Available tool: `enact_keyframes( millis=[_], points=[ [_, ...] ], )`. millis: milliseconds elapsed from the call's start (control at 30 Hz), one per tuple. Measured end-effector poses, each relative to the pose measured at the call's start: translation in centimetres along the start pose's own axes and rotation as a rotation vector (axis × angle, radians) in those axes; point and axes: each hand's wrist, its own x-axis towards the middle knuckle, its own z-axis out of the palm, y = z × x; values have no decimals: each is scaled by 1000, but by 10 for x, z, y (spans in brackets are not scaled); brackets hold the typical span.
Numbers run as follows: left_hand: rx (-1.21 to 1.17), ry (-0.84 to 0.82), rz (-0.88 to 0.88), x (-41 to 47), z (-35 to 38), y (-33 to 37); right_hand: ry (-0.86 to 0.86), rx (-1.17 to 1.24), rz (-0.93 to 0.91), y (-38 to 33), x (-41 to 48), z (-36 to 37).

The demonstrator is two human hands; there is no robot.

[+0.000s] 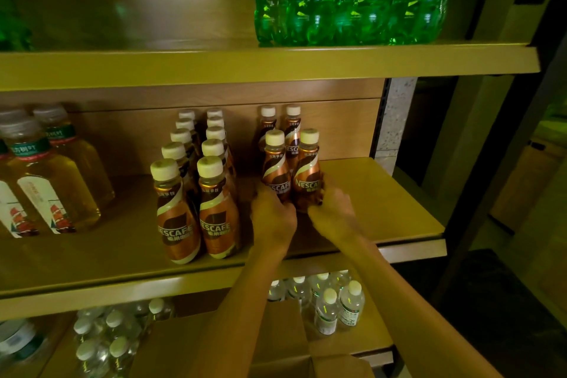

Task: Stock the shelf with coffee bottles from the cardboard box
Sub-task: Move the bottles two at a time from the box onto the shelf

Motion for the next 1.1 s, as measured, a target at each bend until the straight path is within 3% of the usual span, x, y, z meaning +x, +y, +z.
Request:
enact_keyframes(
  millis=[133, 333, 867, 1100],
  points=[
    [-75, -45, -130, 31, 10, 5, -39, 0, 27, -5, 29, 6],
    [-126, -34, -186, 67, 25, 6, -75, -25, 66, -4, 69, 14],
    [-66, -13, -159, 90, 33, 0, -110, -81, 69, 3, 91, 12],
    [123, -31, -42, 67, 22, 4, -115, -510, -22, -2, 63, -4]
  ],
)
